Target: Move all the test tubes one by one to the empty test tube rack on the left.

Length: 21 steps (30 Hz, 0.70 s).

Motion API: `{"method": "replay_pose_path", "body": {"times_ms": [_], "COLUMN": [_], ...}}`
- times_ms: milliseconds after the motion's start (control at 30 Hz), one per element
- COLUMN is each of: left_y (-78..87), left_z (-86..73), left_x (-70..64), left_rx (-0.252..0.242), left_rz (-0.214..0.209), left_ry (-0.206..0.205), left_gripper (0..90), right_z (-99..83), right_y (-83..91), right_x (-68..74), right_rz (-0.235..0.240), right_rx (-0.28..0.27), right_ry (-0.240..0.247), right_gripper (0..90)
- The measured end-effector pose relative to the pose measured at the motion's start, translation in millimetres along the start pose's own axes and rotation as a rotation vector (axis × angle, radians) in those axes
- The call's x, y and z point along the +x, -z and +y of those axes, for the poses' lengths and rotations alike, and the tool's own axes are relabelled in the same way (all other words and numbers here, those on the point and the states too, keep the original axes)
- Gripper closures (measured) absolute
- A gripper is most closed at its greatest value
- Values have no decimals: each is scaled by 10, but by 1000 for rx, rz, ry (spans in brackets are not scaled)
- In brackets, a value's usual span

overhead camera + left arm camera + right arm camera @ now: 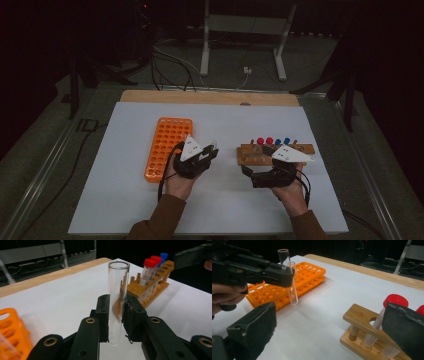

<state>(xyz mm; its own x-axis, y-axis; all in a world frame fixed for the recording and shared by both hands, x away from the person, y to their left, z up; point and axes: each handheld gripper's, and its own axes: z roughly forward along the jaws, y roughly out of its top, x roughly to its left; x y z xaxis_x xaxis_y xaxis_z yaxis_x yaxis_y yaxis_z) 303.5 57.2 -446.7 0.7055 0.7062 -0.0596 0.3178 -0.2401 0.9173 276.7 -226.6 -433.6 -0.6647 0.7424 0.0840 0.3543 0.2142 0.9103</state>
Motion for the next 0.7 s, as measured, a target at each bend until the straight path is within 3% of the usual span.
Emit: {"method": "replay_pose_path", "body": {"times_ms": [467,700], "left_y": [101,185], "left_z": [-11,-52], "left_x": [269,475], "left_rx": [-3,-17], "left_rz": [47,103], "left_ry": [27,72], "left_gripper": [759,759], "right_z": [2,2], "right_y": [13,9], "right_x": [-10,-8], "right_rz": [6,9], "right_rx": [-5,-6], "right_ry": [-3,-7], "right_gripper": [0,0]}}
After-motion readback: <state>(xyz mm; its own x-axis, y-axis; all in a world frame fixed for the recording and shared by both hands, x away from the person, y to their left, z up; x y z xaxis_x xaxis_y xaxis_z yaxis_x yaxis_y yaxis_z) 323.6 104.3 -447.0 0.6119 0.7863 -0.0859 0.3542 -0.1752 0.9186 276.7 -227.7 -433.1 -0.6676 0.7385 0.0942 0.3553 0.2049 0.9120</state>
